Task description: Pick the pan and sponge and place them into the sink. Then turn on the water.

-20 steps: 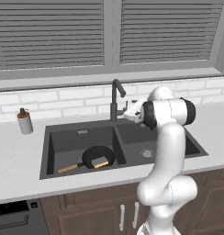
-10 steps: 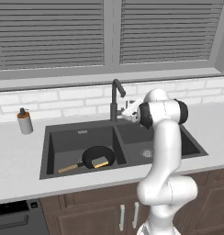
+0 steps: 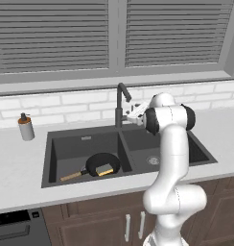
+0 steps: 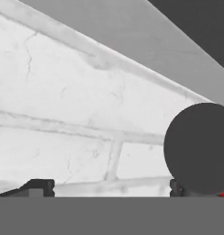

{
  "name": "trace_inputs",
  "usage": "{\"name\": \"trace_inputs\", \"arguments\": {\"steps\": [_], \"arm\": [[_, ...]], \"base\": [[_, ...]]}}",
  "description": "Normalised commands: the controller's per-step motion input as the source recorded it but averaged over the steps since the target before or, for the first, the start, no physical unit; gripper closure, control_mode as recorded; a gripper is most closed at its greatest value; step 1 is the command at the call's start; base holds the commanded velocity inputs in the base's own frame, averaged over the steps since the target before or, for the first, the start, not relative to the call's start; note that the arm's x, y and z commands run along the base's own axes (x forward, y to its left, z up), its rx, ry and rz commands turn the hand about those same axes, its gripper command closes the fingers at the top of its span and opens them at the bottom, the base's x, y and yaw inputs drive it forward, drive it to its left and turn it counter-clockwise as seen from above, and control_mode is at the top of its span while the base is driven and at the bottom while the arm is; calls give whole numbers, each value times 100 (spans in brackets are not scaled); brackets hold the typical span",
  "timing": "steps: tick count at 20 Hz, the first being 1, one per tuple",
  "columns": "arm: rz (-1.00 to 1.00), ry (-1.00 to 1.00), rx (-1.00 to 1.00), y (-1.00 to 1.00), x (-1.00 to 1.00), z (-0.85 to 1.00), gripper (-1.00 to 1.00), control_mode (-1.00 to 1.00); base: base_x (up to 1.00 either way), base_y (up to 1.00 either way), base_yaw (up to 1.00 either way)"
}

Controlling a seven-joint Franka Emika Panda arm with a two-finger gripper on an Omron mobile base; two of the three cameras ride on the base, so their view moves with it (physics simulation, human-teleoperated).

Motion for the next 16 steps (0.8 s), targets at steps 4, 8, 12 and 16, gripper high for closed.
{"name": "trace_inputs", "arguments": {"steps": [4,8,12,16], "arm": [[-4,0,0,0,33,-13,100,-100],[-8,0,1,-3,26,-12,100,-100],[-10,0,8,-37,20,-12,100,-100],[-11,-1,13,-61,20,-13,100,-100]], "base": [[0,0,0],[0,0,0],[0,0,0],[0,0,0]]}}
